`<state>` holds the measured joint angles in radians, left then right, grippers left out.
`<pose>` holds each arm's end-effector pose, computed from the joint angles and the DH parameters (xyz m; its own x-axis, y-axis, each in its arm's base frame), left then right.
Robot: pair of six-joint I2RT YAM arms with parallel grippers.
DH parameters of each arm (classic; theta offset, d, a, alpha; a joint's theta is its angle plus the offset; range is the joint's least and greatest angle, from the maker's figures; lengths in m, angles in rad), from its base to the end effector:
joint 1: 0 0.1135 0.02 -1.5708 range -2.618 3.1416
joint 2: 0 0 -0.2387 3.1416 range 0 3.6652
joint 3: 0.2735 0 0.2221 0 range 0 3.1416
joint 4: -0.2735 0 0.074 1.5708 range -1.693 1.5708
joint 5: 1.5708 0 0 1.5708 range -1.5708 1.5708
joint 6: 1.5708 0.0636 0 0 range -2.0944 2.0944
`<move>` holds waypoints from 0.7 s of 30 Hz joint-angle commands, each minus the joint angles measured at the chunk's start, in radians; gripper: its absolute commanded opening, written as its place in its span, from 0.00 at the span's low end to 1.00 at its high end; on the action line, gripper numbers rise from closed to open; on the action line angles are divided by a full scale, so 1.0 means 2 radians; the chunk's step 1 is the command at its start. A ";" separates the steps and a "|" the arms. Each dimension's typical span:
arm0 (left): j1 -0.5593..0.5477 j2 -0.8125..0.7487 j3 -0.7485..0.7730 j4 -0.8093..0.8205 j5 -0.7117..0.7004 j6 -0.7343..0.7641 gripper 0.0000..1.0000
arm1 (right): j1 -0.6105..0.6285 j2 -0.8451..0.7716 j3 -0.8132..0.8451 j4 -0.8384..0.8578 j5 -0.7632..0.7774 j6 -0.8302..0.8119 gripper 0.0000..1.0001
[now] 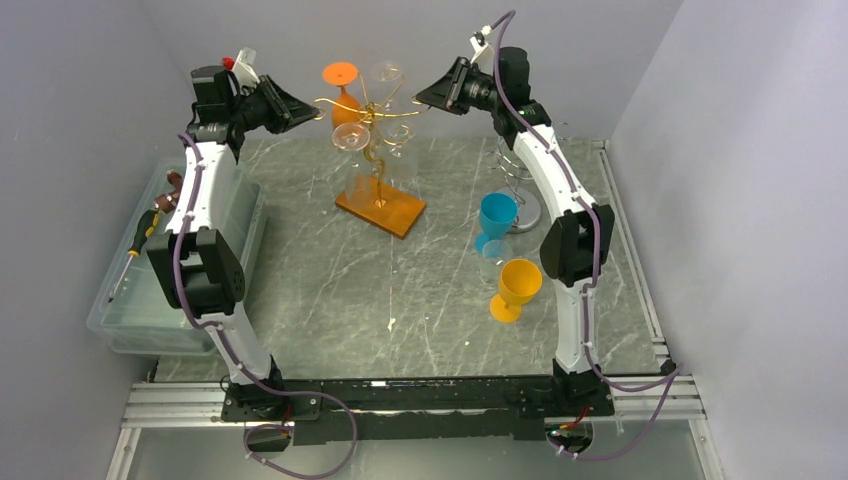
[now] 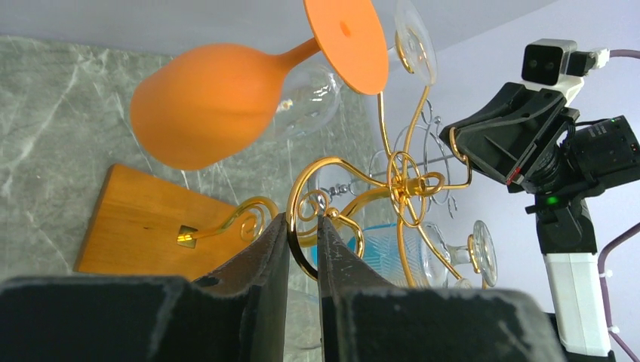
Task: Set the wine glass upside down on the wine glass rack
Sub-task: Move the wine rack to the center of the board.
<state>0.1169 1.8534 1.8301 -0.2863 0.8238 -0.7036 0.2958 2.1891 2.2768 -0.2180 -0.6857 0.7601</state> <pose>0.4160 0.0019 0.3620 -0.6285 -0.5164 -0.5816 0.2731 0.5537 -0.7867 0.4554 0.1809 0.3705 -0.6593 0.3566 -0.6619 -0.5132 0.4300 0.7428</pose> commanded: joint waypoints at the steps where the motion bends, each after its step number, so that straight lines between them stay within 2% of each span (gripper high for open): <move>1: -0.001 0.002 0.037 0.082 -0.021 0.026 0.15 | -0.002 0.006 0.027 0.090 -0.003 0.011 0.18; 6: -0.002 0.006 0.038 0.084 -0.024 0.031 0.16 | -0.003 0.014 0.022 0.103 -0.005 0.016 0.22; 9: -0.002 0.000 0.032 0.082 -0.024 0.035 0.19 | -0.003 0.008 0.014 0.101 -0.003 0.010 0.30; 13: 0.000 -0.013 0.032 0.053 -0.022 0.051 0.38 | -0.005 -0.010 0.004 0.082 0.011 -0.012 0.55; 15: 0.002 -0.020 0.034 0.032 -0.020 0.063 0.50 | -0.007 -0.023 -0.002 0.070 0.020 -0.024 0.63; 18: 0.010 -0.028 0.044 -0.011 -0.019 0.084 0.58 | -0.016 -0.041 -0.013 0.057 0.028 -0.032 0.73; 19: 0.014 -0.030 0.045 -0.020 -0.015 0.088 0.62 | -0.018 -0.046 -0.017 0.054 0.030 -0.035 0.91; 20: 0.019 -0.032 0.048 -0.032 -0.014 0.091 0.67 | -0.021 -0.051 -0.021 0.050 0.032 -0.038 0.99; 21: 0.024 -0.035 0.050 -0.044 -0.011 0.096 0.71 | -0.024 -0.056 -0.022 0.042 0.035 -0.042 1.00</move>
<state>0.1326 1.8671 1.8698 -0.2974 0.7876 -0.5808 0.2787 2.1887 2.2433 -0.1211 -0.6510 0.7235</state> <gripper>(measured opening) 0.650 0.942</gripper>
